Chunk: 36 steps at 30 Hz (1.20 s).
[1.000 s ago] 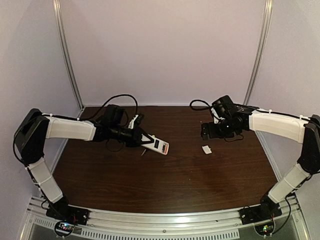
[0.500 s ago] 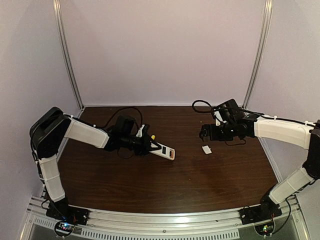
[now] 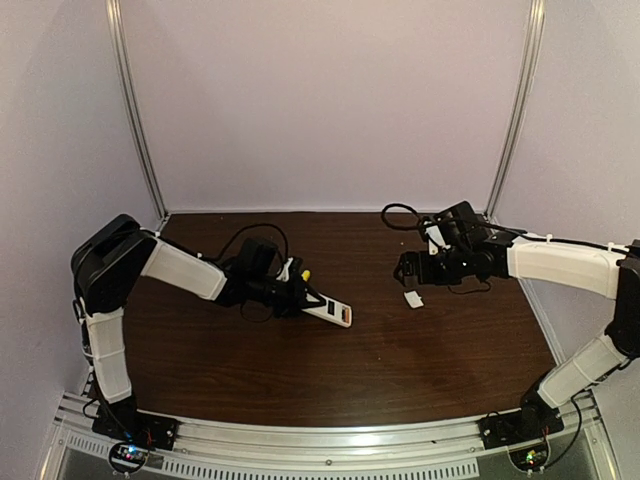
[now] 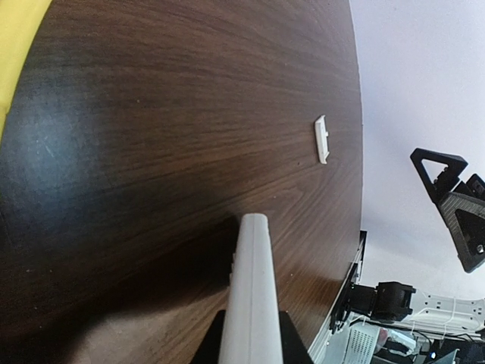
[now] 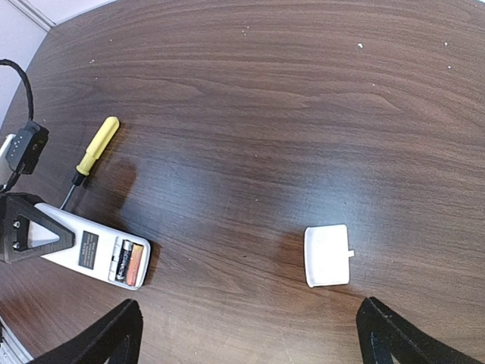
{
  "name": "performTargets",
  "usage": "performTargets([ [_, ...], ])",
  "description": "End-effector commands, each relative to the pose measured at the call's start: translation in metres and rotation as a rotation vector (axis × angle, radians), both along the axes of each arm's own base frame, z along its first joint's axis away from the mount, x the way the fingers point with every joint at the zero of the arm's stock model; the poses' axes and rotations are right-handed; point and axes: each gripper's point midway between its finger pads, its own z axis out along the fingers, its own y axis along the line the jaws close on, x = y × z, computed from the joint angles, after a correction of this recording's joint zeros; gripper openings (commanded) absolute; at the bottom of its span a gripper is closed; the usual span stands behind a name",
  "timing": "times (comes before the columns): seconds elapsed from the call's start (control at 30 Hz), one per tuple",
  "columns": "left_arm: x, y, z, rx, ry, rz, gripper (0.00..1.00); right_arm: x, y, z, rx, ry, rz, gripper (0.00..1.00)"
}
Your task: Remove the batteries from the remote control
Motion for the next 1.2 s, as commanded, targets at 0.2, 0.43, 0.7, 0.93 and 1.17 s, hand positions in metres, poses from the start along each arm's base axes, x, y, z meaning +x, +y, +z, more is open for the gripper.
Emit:
performTargets([
  [0.2,0.006,-0.008,0.000,0.005,-0.018,0.010,0.16,-0.001,0.003,-0.012,-0.009,0.013,0.042,1.00],
  [0.43,0.008,-0.006,-0.002,0.050,-0.030,0.006,0.22,-0.003,0.003,-0.018,-0.013,0.022,0.058,1.00],
  [0.7,0.011,-0.003,-0.003,0.101,-0.044,-0.002,0.35,-0.001,-0.002,-0.020,-0.034,0.024,0.057,1.00],
  [0.93,0.011,0.001,-0.005,0.140,-0.051,-0.001,0.55,-0.001,-0.002,-0.023,-0.037,0.031,0.062,1.00],
  [1.17,0.011,0.011,-0.013,0.281,-0.061,-0.007,0.60,0.000,-0.001,-0.025,-0.036,0.036,0.066,1.00],
])
